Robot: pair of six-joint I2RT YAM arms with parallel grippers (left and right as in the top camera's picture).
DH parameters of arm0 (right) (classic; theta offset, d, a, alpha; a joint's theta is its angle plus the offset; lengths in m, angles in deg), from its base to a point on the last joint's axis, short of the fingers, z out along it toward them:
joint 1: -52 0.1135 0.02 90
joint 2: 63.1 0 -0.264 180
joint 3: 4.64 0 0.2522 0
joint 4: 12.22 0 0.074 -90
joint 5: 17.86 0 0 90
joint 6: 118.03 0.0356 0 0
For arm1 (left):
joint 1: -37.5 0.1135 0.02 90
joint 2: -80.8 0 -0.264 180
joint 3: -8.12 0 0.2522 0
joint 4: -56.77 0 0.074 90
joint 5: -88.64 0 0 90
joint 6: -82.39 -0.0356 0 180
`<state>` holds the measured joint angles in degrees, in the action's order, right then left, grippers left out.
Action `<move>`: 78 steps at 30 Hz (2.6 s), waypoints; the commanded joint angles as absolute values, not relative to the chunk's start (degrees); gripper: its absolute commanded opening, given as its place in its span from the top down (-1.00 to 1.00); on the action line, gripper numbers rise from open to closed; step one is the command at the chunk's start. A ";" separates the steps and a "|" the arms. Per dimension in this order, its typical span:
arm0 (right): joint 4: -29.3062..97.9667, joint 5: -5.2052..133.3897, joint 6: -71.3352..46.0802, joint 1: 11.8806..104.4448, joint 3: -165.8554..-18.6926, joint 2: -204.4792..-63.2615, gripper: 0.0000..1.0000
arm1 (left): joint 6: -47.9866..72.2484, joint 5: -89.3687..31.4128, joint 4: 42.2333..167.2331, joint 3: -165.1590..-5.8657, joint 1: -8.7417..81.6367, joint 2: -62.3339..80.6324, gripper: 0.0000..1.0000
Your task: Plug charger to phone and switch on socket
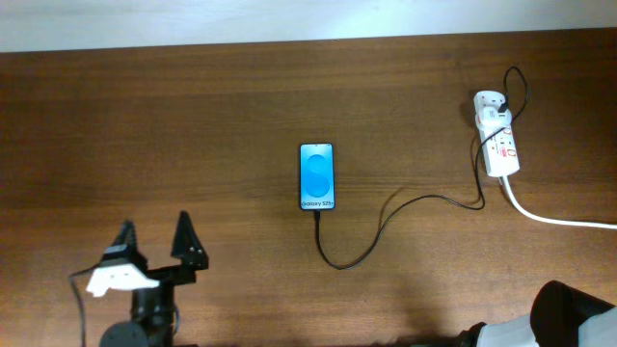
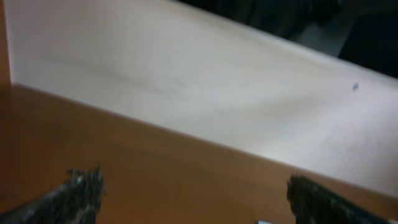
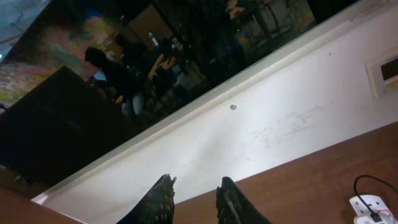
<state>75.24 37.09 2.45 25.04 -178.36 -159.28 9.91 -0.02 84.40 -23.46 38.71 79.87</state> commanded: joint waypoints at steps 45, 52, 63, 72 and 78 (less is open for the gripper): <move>77.79 25.15 2.87 16.36 -178.34 -151.94 0.24 | 7.92 0.29 75.19 -6.15 38.78 80.50 -0.98; 74.14 24.85 5.69 16.36 -178.34 -151.96 0.00 | -1.98 1.21 75.13 -6.17 38.78 80.50 -0.98; 61.42 18.33 0.84 16.34 -177.88 -147.08 -0.64 | -12.43 1.18 75.13 -6.17 38.78 80.50 -0.99; 65.73 18.36 0.44 19.79 -177.57 -136.50 -0.97 | -12.43 1.18 75.13 -6.17 38.78 80.50 -0.98; 65.71 20.04 -1.04 20.12 -177.57 -134.97 -0.97 | -12.43 1.18 75.13 -6.17 38.78 80.50 -0.98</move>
